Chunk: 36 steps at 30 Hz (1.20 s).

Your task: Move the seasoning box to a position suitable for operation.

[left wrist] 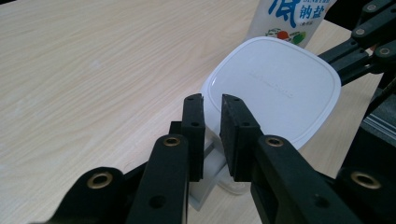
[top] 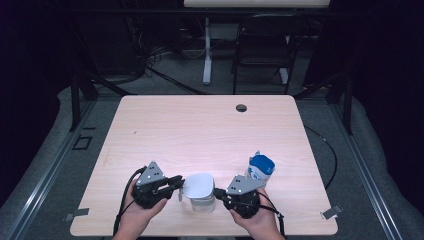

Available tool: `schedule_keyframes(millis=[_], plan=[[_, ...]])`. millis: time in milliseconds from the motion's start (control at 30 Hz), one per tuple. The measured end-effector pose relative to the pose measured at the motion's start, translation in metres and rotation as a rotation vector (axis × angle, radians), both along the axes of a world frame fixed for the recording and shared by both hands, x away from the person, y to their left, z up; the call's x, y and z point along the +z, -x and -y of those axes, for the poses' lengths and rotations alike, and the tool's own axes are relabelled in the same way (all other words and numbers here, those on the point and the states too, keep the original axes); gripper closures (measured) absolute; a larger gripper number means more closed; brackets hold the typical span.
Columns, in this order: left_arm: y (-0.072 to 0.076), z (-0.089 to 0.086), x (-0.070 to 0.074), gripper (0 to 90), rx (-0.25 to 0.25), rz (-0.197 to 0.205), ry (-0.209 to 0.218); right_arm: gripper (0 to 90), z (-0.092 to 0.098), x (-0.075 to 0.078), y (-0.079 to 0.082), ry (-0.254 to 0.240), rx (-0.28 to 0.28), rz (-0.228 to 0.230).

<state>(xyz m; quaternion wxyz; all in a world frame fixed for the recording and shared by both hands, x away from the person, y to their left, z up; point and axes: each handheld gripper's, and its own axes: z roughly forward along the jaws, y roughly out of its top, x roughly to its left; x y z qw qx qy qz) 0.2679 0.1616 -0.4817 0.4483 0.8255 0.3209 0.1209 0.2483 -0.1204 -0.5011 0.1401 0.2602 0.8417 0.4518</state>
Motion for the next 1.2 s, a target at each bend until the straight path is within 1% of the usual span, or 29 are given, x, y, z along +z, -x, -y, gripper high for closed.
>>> schedule_keyframes(millis=[67, 200, 300, 400, 567, 667, 1033, 1167, 1200], plan=[[-0.001, -0.004, 0.0, 77.6, 0.013, -0.004, 0.007, 89.0, 0.0, 0.001, 0.0, -0.008, 0.002, 0.001], [-0.002, -0.01, 0.001, 74.4, 0.033, 0.001, 0.018, 89.1, -0.002, 0.002, 0.0, -0.012, 0.004, 0.002], [-0.002, -0.013, 0.003, 72.8, 0.047, 0.015, 0.008, 89.0, -0.002, 0.003, 0.0, -0.011, 0.004, 0.005], [-0.002, -0.016, 0.003, 72.0, 0.058, 0.023, 0.002, 88.9, -0.003, 0.004, 0.0, -0.014, 0.007, 0.009], [-0.002, -0.02, 0.002, 70.4, 0.069, 0.02, 0.001, 88.6, -0.004, 0.006, 0.001, -0.021, 0.01, 0.014], [-0.003, -0.024, 0.001, 70.0, 0.078, 0.019, 0.006, 88.5, -0.005, 0.008, 0.001, -0.024, 0.012, 0.017], [-0.006, -0.028, 0.002, 68.1, 0.098, 0.019, 0.025, 88.6, -0.007, 0.008, 0.001, -0.024, 0.015, 0.014], [-0.008, -0.034, 0.004, 67.9, 0.116, 0.023, 0.031, 88.6, -0.007, 0.01, 0.001, -0.033, 0.012, 0.013], [-0.008, -0.035, 0.004, 67.9, 0.12, 0.023, 0.034, 88.6, -0.007, 0.01, 0.0, -0.029, 0.013, 0.013]])
